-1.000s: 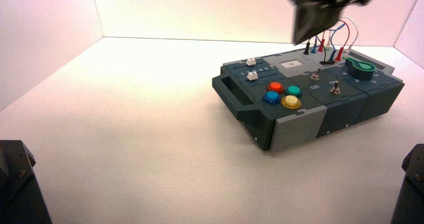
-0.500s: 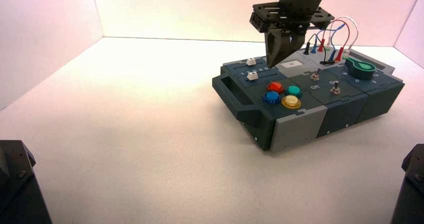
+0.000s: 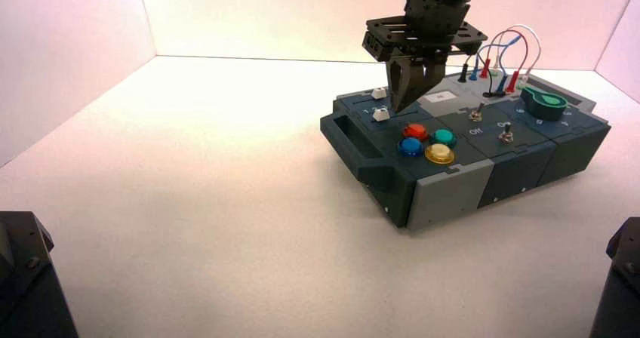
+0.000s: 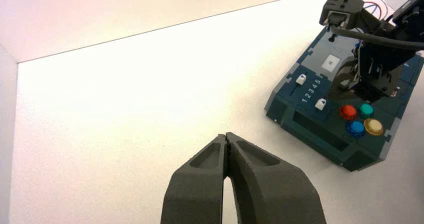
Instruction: Move the bottom slider to position 1.
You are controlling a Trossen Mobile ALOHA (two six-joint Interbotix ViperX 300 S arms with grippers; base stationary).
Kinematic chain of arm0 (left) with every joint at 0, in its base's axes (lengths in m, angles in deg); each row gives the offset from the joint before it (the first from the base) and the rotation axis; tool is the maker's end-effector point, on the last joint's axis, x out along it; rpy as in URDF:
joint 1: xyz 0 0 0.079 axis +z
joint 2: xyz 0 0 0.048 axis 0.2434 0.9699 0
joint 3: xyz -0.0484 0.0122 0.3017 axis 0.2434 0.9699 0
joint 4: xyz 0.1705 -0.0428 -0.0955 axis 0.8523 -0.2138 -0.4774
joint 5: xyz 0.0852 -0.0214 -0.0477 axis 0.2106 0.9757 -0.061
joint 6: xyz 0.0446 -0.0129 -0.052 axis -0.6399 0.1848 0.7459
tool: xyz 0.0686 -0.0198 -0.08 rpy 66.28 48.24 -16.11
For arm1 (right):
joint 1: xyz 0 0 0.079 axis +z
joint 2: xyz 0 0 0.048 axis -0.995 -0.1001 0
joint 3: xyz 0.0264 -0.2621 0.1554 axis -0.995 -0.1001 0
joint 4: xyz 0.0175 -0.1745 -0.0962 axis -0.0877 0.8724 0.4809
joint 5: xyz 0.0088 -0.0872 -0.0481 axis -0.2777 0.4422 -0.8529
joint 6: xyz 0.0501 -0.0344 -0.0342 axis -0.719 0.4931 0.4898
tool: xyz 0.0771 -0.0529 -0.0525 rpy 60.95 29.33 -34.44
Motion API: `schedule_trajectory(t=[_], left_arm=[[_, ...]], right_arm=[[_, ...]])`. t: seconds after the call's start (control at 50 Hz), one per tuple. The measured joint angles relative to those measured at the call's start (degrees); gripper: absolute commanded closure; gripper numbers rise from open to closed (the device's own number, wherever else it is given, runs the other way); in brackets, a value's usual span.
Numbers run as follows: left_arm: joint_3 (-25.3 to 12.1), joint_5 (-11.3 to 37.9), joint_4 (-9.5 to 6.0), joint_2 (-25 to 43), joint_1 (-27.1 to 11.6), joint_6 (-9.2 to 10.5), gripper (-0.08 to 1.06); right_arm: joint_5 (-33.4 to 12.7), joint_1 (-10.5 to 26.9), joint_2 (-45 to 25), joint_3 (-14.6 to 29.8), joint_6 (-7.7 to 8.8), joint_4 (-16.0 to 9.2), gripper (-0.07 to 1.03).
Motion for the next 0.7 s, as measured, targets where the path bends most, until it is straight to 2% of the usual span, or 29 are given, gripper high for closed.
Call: schedule_trajectory(t=[0.38,0.7], left_arm=[[0.0,0.0,0.0,0.0,0.0,0.0,1.01],[0.0,0.0,0.0,0.0,0.0,-0.09,1.01]], right_arm=[[0.1,0.1,-0.5,0.3,0.0,-0.5,0.99],[0.0,2.0,-1.2,0.4,0.0,-1.3,0.99]])
